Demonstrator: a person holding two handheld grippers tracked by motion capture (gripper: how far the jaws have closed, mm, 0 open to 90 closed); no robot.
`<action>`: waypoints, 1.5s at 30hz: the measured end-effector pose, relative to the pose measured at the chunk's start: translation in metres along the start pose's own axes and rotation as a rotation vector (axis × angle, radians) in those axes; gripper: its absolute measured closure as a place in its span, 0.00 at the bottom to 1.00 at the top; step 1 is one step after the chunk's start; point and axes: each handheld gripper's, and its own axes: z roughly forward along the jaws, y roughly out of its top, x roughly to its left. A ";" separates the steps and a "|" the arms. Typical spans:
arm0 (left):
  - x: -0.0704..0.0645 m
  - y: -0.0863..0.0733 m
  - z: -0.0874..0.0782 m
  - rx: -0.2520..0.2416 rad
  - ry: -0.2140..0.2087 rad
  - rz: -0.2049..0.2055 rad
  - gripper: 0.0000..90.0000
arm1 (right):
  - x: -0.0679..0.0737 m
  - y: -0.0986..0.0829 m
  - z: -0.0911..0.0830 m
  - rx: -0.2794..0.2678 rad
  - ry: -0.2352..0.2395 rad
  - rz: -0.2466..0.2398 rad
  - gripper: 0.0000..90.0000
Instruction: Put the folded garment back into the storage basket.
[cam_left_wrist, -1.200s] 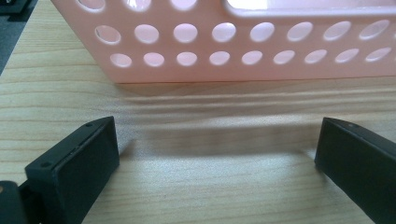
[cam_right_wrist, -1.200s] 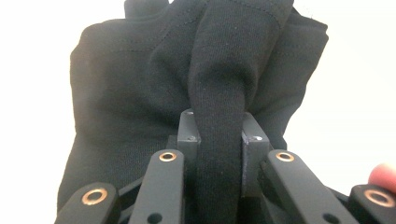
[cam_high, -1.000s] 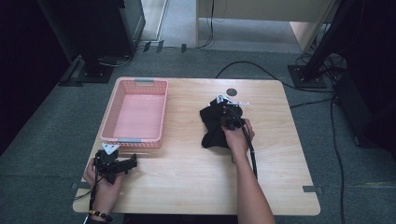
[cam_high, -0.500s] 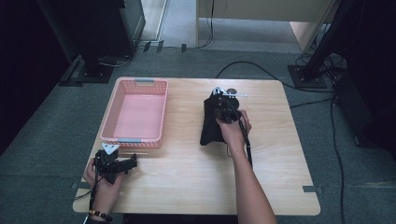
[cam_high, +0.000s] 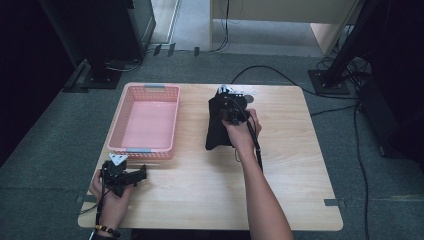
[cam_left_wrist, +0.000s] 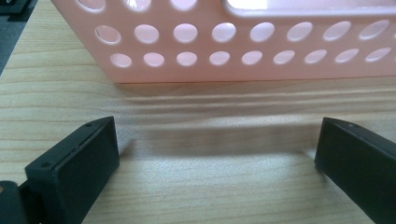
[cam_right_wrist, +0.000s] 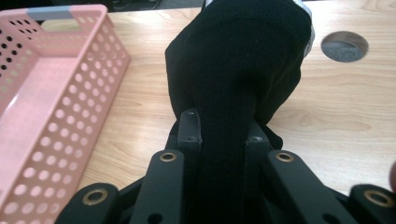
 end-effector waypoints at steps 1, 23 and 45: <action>0.000 0.000 0.000 -0.001 0.000 0.000 0.00 | 0.002 0.001 0.000 0.000 0.004 -0.003 0.85; 0.000 0.000 0.000 -0.001 0.000 -0.001 0.00 | 0.060 0.027 0.006 -0.010 0.059 -0.055 0.85; 0.000 0.000 0.000 0.000 0.000 0.001 0.00 | 0.108 0.040 0.023 0.006 0.109 -0.076 0.85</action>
